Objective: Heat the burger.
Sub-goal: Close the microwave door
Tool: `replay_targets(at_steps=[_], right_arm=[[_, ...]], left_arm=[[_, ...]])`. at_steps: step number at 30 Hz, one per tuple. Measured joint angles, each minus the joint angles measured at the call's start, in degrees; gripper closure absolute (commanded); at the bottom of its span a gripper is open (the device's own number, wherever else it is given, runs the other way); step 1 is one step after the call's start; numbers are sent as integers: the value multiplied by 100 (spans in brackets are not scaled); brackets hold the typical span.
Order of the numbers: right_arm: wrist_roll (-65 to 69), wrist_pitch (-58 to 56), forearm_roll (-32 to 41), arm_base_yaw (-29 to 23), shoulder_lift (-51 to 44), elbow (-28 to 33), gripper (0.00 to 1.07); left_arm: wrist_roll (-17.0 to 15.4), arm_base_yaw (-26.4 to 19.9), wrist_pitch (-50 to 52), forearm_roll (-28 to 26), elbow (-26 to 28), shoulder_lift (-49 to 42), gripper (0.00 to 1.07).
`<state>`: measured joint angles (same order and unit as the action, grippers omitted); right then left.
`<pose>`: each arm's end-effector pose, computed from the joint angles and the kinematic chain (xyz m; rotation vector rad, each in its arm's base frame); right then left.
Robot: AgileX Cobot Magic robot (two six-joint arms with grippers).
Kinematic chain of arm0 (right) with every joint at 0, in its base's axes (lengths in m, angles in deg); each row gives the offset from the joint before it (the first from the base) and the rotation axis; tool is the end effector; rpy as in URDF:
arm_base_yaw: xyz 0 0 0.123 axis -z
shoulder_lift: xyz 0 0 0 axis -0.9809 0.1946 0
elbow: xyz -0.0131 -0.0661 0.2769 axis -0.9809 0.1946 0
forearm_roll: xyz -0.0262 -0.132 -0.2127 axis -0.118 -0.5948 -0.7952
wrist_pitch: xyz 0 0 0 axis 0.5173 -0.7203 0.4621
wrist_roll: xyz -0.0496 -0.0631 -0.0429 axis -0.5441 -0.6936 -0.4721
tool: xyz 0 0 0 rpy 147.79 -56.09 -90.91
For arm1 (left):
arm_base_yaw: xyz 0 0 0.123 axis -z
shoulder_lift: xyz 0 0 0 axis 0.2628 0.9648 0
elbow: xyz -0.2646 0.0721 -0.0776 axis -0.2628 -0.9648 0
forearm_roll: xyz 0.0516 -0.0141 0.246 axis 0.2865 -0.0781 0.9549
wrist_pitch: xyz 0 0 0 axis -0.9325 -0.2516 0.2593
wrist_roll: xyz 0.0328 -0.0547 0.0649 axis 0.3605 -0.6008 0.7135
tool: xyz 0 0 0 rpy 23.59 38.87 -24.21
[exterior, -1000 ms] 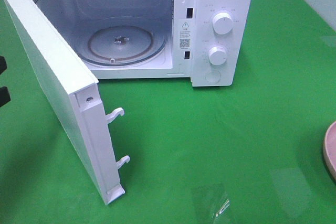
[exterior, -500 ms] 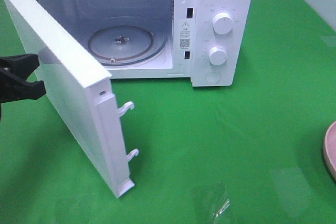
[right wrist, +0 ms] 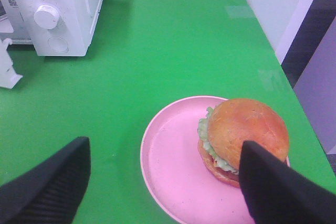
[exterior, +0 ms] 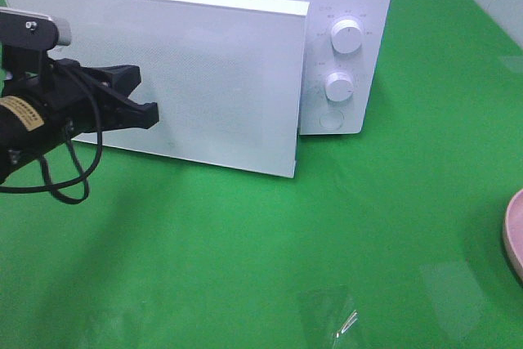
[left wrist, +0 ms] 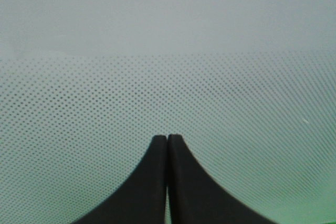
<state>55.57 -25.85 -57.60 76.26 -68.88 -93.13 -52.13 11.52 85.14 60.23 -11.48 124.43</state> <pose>-0.0049 -0.0108 0.2860 0.0325 1.9609 -0.0866 0.2797 -0.1402 0.1605 0.3425 1.7597 -0.3842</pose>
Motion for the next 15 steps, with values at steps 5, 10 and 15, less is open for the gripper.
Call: replay_targets(at_steps=[5,10,15], right_arm=[[0,0,0,0,0,0,31],[0,0,0,0,0,0,31],[0,0,0,0,0,0,31]], left_arm=[[115,126,-218,-172,332,172,107],[327,315,-607,-441,974,458,107],[401,464,-991,-476,1599,808,107]])
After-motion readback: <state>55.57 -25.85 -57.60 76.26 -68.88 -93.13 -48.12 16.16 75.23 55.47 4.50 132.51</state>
